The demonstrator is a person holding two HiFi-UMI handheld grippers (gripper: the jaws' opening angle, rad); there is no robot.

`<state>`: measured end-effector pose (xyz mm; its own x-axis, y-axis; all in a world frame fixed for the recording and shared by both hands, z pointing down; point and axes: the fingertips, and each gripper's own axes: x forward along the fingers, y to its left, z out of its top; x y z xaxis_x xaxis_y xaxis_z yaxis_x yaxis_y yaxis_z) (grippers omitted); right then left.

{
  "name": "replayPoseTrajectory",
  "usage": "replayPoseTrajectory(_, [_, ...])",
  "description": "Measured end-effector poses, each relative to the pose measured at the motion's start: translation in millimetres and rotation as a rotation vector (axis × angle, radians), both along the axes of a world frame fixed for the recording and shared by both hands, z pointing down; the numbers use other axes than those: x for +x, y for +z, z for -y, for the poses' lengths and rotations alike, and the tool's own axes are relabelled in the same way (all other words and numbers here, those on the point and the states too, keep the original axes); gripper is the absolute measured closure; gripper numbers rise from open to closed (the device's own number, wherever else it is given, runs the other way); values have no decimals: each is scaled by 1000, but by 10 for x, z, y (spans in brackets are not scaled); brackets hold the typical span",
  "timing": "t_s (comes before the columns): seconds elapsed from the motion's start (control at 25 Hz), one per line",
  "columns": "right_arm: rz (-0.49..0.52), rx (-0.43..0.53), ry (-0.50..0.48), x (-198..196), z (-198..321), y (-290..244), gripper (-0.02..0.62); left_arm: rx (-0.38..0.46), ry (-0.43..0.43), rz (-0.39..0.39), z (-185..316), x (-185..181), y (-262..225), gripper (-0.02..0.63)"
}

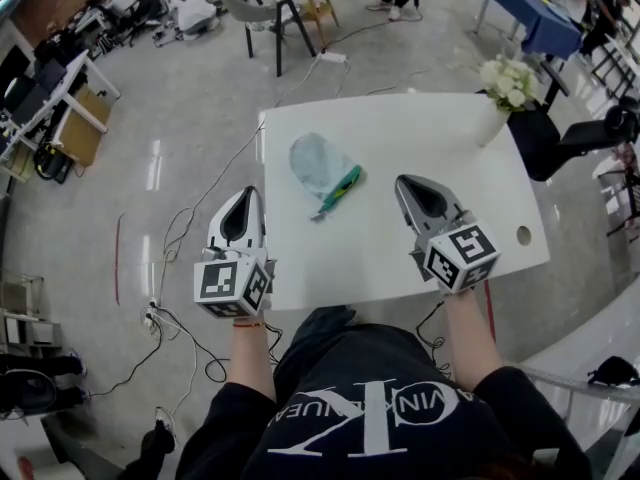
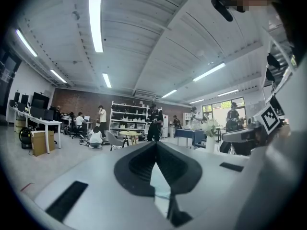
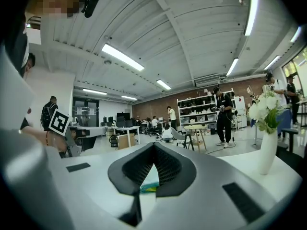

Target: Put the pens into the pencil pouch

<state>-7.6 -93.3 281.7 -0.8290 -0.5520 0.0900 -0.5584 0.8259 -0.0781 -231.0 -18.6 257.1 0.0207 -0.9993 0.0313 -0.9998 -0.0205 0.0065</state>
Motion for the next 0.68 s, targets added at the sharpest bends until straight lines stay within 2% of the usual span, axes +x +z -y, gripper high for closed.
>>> replayPoseTrajectory(0.68, [15, -52, 4, -22, 58, 134, 586, -22, 13, -27, 130, -33, 101, 603])
